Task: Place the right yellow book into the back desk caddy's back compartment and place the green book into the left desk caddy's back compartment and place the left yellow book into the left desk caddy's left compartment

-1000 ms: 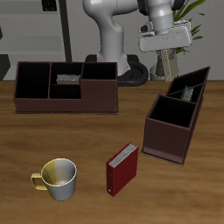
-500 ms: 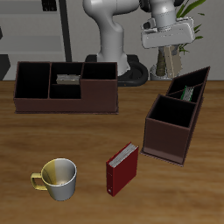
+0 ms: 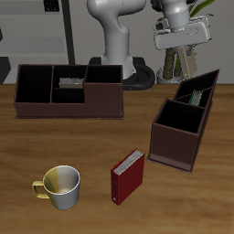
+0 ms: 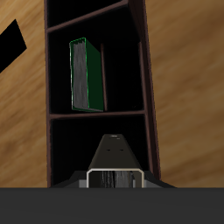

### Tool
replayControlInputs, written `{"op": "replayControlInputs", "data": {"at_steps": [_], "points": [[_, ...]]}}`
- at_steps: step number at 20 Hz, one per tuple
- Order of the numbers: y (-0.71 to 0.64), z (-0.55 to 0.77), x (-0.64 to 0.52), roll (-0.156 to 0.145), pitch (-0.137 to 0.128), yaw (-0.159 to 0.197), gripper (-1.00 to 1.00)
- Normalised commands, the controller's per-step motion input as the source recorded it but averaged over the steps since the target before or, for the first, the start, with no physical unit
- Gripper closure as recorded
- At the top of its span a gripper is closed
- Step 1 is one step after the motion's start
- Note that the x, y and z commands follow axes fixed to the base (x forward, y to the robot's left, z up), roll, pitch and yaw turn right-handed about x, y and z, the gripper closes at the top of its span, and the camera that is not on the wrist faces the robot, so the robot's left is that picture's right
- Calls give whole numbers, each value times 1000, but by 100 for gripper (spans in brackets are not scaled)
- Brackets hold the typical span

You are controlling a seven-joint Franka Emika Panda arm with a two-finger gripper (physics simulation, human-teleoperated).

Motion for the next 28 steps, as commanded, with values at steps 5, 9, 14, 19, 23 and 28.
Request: {"op": "replayControlInputs", "data": {"at_steps": [5,9,14,19,23,28], "points": [[55,-146,135,16,26,16,100],[29,-152,63,14,-2,19,100],[69,-263,94,14,37,-10,100],[24,-233,115,6,20,22,100],[83,-293,55,17,28,23,100],[112,-249,55,85,64,50,100]]}}
